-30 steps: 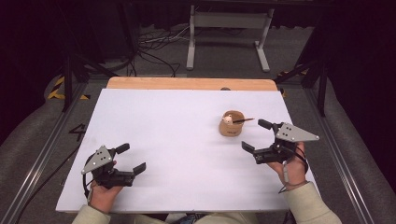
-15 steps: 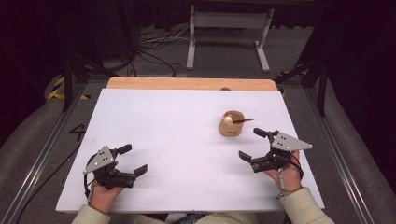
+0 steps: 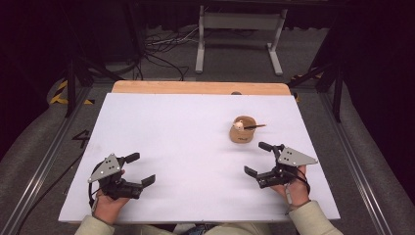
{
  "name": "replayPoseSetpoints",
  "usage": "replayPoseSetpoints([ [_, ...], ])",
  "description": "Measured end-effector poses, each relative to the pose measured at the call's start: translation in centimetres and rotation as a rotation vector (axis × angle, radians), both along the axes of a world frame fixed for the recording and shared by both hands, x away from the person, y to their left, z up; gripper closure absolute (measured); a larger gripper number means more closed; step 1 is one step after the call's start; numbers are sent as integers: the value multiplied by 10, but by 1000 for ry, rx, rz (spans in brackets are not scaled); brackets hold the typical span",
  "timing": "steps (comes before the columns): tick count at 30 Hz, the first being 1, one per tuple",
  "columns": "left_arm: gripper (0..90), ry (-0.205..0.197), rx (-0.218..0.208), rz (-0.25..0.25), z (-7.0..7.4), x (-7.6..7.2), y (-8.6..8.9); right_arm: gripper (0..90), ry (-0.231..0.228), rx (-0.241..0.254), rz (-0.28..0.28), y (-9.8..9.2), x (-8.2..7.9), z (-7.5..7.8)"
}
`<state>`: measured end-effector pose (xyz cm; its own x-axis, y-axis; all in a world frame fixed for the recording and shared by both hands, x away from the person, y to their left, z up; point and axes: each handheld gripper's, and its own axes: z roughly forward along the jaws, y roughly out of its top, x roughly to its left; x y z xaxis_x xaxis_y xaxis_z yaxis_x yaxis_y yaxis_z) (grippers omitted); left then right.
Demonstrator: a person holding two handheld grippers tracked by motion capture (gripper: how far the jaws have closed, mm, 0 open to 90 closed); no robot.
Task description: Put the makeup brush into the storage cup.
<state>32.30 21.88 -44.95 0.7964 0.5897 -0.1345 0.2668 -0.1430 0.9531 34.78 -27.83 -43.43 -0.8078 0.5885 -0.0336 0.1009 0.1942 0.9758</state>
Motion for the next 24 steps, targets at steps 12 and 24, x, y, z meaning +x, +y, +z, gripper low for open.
replayPoseSetpoints([
  [12,10,-6,11,-35,-3,2,-4,0,28,-8,-7,6,-3,-11],
  [24,8,3,-12,-35,-3,3,-3,0,35,-34,-11,11,-2,-16],
])
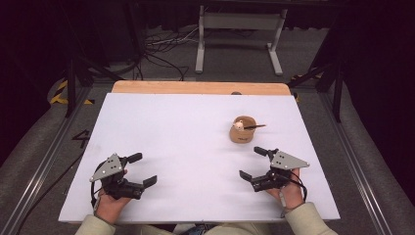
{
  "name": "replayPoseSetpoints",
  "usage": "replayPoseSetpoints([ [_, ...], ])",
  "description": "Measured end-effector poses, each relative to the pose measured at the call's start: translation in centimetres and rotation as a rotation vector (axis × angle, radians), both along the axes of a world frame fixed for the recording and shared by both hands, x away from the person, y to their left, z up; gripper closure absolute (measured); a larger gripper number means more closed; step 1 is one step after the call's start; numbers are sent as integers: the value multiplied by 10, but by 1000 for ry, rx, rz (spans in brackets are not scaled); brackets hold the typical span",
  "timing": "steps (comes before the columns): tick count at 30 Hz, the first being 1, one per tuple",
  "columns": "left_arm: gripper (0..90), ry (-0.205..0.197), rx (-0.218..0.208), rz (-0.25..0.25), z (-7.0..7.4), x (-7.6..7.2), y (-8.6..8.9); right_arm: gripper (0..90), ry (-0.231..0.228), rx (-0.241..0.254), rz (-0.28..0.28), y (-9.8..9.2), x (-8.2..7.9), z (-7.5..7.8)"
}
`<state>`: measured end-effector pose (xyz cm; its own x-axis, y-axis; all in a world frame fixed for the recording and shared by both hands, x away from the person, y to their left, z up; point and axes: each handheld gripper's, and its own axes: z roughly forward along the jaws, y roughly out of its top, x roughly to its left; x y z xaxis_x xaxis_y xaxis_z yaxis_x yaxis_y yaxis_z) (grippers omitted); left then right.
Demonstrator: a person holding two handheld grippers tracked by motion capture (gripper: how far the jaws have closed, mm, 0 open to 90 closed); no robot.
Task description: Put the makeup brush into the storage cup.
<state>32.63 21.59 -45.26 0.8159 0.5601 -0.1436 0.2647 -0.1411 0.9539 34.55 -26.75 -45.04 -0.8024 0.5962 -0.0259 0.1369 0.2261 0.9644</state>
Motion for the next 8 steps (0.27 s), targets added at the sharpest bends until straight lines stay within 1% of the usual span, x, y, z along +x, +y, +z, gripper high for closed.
replayPoseSetpoints([
  [6,9,7,6,-9,-1,1,-1,0,-4,9,-7,-1,-1,1],
  [8,9,12,1,-6,-1,1,-1,0,-2,11,-7,-1,-1,1],
])
